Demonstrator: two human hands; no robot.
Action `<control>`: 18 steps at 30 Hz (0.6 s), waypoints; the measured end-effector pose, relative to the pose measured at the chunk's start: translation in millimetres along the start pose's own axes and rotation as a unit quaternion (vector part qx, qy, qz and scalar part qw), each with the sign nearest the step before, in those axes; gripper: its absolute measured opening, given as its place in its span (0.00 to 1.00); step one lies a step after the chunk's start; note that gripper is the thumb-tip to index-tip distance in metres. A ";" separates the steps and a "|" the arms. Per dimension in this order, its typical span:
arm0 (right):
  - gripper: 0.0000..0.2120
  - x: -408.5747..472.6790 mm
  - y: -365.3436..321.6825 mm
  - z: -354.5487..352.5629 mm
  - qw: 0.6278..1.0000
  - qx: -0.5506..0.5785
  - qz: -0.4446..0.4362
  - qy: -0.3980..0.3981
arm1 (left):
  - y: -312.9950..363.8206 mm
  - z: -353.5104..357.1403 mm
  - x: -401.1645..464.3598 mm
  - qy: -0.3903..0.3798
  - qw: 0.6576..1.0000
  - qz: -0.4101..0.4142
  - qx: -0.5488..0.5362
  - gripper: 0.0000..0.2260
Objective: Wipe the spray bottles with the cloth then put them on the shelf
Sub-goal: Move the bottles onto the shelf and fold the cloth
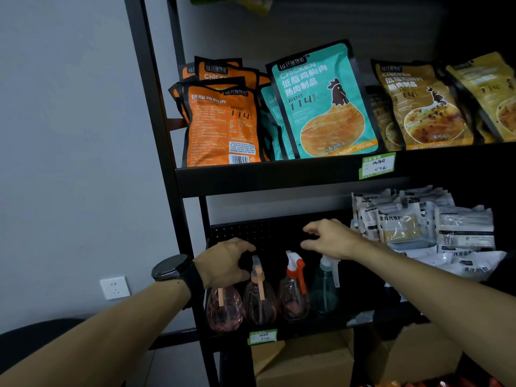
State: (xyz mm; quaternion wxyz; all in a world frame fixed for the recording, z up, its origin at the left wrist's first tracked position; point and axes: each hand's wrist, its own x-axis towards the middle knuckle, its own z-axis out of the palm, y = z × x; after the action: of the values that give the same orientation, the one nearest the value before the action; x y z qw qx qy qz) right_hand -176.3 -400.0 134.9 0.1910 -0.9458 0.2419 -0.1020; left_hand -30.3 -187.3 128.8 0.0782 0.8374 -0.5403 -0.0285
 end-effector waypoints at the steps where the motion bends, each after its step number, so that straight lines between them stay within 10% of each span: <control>1: 0.31 -2.8 -6.7 0.1 1.000 -0.008 -0.021 -0.004 | 1.0 -2.0 -0.5 0.004 1.000 0.000 0.001 0.29; 18: 0.35 -41.7 -120.8 33.5 0.967 -0.122 -0.220 -0.041 | -19.8 -39.4 -81.4 0.073 0.994 -0.075 -0.005 0.25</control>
State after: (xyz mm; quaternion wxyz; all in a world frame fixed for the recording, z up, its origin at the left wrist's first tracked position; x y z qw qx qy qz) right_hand -152.2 -271.0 149.9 0.0566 -0.9953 0.0300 -0.0727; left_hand -41.0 -101.3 161.5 0.1192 0.8751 -0.4685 0.0248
